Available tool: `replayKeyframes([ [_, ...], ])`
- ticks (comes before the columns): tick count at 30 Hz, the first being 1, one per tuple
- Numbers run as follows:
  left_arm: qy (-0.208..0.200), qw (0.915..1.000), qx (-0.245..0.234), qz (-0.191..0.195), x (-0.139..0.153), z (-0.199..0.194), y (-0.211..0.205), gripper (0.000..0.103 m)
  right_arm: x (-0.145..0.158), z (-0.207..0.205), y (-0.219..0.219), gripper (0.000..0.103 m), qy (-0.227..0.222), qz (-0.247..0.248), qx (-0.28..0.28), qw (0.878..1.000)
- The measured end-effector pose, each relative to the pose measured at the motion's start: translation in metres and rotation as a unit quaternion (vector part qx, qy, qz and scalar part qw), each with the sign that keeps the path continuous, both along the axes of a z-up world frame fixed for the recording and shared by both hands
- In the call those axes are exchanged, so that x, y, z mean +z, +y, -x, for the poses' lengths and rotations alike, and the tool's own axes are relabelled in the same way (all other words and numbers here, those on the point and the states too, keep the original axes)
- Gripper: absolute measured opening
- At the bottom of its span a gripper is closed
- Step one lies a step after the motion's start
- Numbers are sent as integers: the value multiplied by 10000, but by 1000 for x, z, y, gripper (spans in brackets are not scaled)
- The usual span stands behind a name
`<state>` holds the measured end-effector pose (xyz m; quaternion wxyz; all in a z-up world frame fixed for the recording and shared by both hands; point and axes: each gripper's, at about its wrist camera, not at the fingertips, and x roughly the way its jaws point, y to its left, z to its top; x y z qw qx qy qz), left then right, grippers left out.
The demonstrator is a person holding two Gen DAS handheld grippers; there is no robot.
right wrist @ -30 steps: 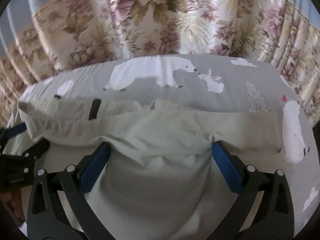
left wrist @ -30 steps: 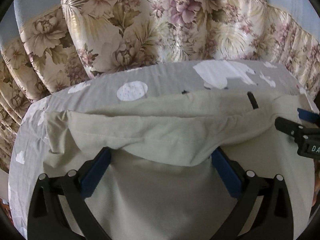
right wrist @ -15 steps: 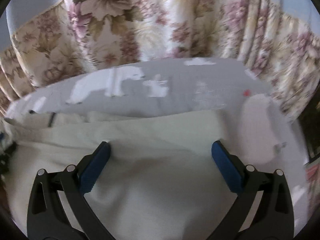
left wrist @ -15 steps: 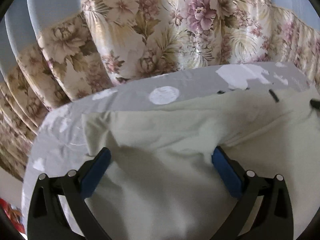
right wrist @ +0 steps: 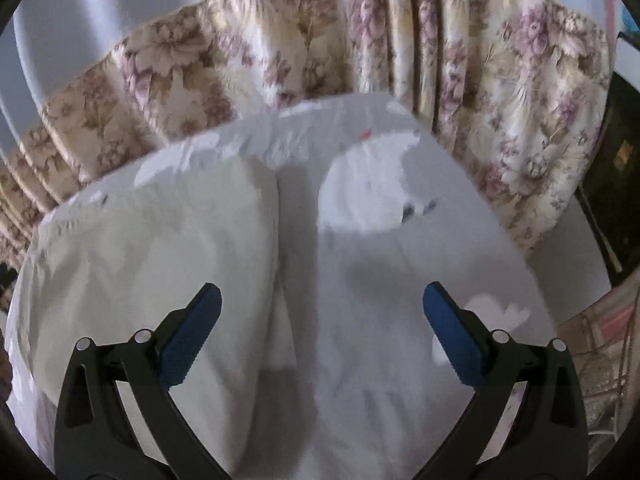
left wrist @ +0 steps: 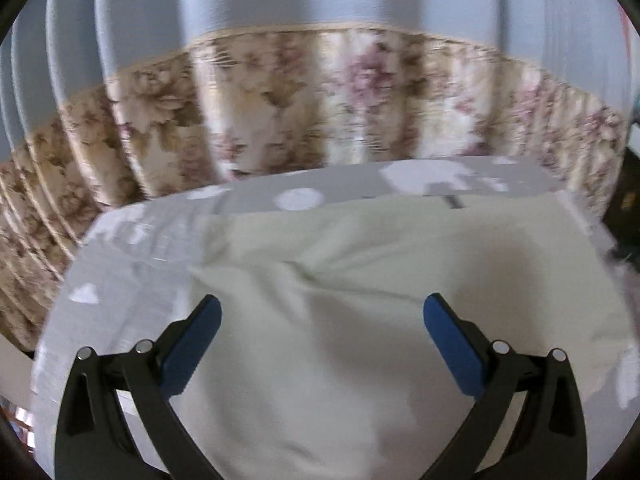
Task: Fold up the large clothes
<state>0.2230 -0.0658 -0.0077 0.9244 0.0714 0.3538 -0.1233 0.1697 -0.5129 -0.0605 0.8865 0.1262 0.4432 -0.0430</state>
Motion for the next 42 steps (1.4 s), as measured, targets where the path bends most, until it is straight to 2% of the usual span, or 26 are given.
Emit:
replayKeyframes([
  [5, 158, 9994, -310, -37, -10, 8, -49, 102, -16, -5, 29, 92, -26, -240, 269, 9993],
  [8, 259, 9991, -338, -75, -18, 7, -66, 102, -22, -15, 48, 83, 79, -205, 356, 9991],
  [10, 329, 9989, -323, -102, -24, 5, -70, 102, -22, -21, 61, 82, 105, -95, 468, 9988],
  [12, 387, 9987, -311, -142, -28, 3, -75, 102, -21, -26, 74, 77, 118, -255, 702, 9971],
  [14, 395, 9986, -310, -157, -30, 1, -77, 102, -20, -29, 83, 77, 126, -207, 849, 9961],
  [19, 438, 9986, -286, -122, -32, -2, -81, 102, -22, -33, 86, 75, 197, -154, 863, 9960],
  [20, 458, 9985, -275, -109, -33, -2, -82, 102, -21, -33, 87, 71, 199, -175, 887, 9957],
  [22, 492, 9984, -278, -65, -35, -3, -86, 101, -20, -32, 87, 44, 201, -253, 975, 9947],
  [25, 512, 9981, -336, -46, -36, -4, -94, 101, -18, -31, 88, 23, 208, -480, 1006, 9936],
  [27, 513, 9978, -393, -114, -36, -4, -102, 101, -16, -32, 86, 17, 192, -680, 984, 9926],
  [33, 564, 9964, -462, -433, -42, -12, -122, 102, 10, -30, 69, 14, -153, -1485, 949, 9842],
  [37, 659, 9961, -249, -531, -52, -25, -121, 102, 38, -25, 69, 13, -449, -1800, 1087, 9766],
  [42, 727, 9957, -61, -566, -64, -34, -120, 102, 60, -23, 83, 13, -614, -2113, 1280, 9671],
])
